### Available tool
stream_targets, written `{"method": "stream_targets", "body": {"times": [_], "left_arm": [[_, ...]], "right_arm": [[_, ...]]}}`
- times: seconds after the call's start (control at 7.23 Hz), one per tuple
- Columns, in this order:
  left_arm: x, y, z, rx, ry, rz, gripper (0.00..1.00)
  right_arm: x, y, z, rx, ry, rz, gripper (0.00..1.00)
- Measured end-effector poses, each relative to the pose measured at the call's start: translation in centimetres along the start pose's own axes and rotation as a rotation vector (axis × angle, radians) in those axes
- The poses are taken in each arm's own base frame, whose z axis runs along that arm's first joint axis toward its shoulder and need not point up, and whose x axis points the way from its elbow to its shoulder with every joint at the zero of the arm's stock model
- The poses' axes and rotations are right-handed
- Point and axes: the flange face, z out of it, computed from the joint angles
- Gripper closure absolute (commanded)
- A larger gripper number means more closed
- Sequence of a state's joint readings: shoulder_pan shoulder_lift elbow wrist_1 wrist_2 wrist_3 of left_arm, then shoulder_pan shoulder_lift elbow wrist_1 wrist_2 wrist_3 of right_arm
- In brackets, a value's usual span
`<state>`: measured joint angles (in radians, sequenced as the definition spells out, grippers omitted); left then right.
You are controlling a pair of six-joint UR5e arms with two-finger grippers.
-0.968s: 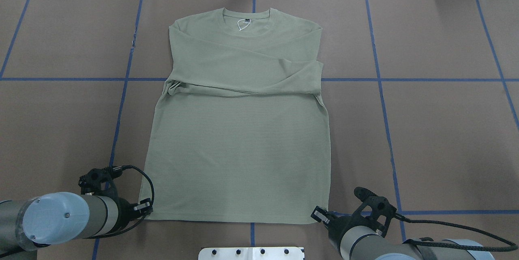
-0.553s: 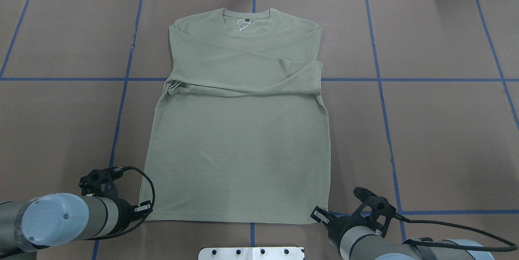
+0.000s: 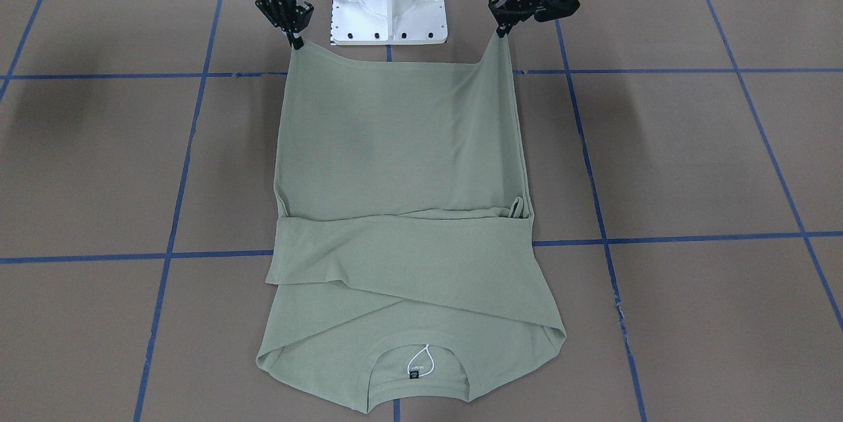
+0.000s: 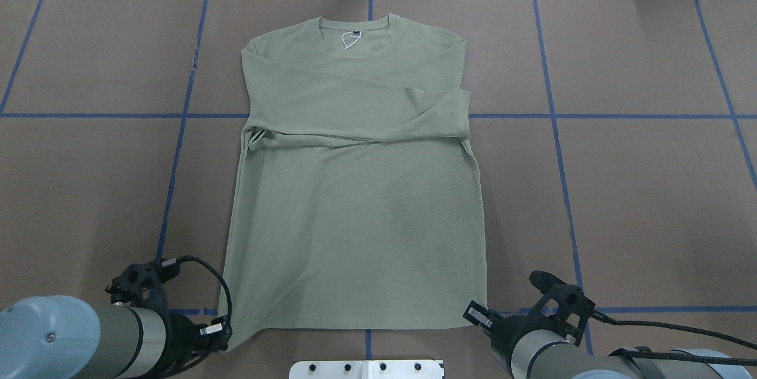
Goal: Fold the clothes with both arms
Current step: 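Lift the hem with both grippers and fold it toward the collar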
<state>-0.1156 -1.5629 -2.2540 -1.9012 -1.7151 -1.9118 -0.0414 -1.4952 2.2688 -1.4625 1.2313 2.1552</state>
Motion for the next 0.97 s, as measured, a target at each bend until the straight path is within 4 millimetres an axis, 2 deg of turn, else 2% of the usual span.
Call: {"method": "stream_targets", "body": {"times": [0.14,0.28,0.41,0.55,0.69,0.97], "left_arm": [[0.3,2.0,-1.1,-0.036,0.010,-0.024,1.00],[0.7,3.1,-2.2,-0.056,0.022,-0.048,1.00],[1.1,3.0,-3.4,-0.053,0.040,-0.065,1.00],[1.7,1.4,-4.5,-0.018,0.054,-0.068,1.00],[2.8,-1.4,-5.7,0.047,0.069,-0.021,1.00],[5.4,-8.8,-7.0,0.207,0.091,0.096,1.00]], "right_arm": [[0.1,-0.4,-1.5,-0.011,0.026,-0.006,1.00],[0.3,-0.9,-3.1,-0.021,0.053,-0.012,1.00],[0.2,-1.5,-4.2,-0.022,0.063,-0.009,1.00],[-0.5,-2.8,-4.7,-0.010,0.055,0.006,1.00],[-2.0,-4.7,-5.1,0.009,0.034,0.017,1.00],[-6.5,-9.2,-4.3,0.056,-0.002,-0.019,1.00]]}}
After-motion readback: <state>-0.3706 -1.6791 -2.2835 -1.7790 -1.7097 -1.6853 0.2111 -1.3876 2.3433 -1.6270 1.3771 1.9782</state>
